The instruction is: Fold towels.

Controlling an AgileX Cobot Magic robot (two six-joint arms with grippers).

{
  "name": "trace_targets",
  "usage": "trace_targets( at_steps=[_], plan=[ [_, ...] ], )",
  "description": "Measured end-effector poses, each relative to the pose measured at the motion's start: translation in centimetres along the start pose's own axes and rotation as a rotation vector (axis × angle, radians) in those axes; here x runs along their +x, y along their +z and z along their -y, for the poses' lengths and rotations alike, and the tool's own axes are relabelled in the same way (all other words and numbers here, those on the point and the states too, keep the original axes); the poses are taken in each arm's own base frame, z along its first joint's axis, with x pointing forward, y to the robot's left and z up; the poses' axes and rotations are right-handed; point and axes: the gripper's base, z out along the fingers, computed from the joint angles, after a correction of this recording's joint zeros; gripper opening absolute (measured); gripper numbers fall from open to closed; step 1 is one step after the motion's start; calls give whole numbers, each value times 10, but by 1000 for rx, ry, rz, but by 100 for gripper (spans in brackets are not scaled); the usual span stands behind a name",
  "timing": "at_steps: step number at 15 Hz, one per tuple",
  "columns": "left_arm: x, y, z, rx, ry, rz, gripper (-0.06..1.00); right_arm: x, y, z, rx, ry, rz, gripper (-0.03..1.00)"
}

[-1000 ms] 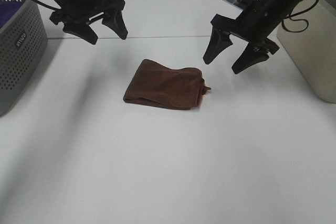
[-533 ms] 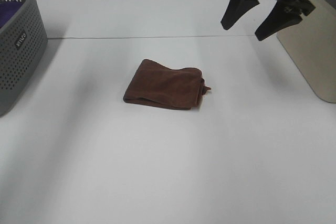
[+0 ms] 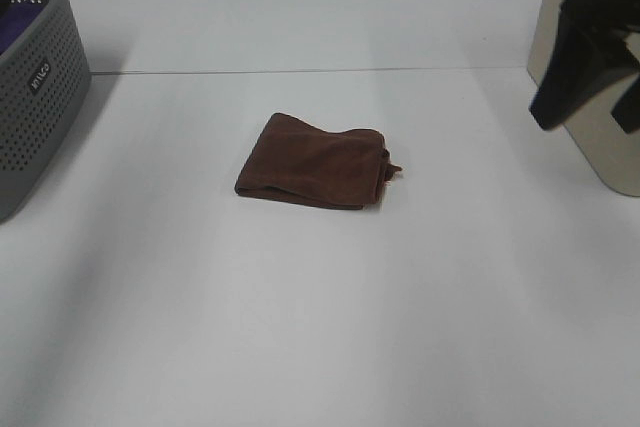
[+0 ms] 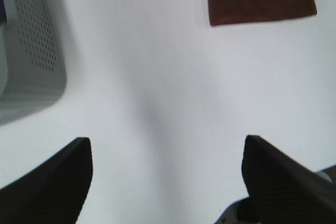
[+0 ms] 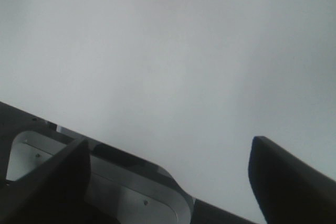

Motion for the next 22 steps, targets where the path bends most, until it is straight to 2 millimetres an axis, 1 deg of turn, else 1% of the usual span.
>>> trace_targets(
  at_steps=[1,2,3,5,6,7,9,11,12,15,17,19,22],
  plan=[
    [52,-4,0,-1,-17,-15,75,39,4,-1,23,0,-31,78],
    [77,-7,0,-2,-19,1,75,57,7,-2,25,2,-42,78],
    [100,-4,-1,-3,-24,8,75,74,10,-4,24,4,-51,78],
    [144,1,-2,-4,-25,39,75,109,20,-5,23,8,-65,78],
    [162,4,-3,-5,-25,50,75,124,23,-6,25,7,-52,78],
    [171,5,-3,-4,-25,53,75,131,25,-6,27,6,-48,78],
    [200,10,-4,-3,-24,69,75,155,32,-6,50,-3,-34,78],
    [217,16,-4,-3,-12,97,75,176,33,-5,88,-23,10,78],
    [221,15,-4,-2,-7,109,75,183,31,-5,107,-35,43,78],
    [222,13,-3,0,71,126,75,198,18,-9,137,-72,236,78],
    [222,13,-3,6,111,127,75,208,18,-11,150,-110,347,78],
    [222,13,-3,5,118,127,75,213,14,-13,155,-127,404,78],
    [222,13,-3,7,117,127,75,214,14,-13,156,-130,409,78]
  ],
)
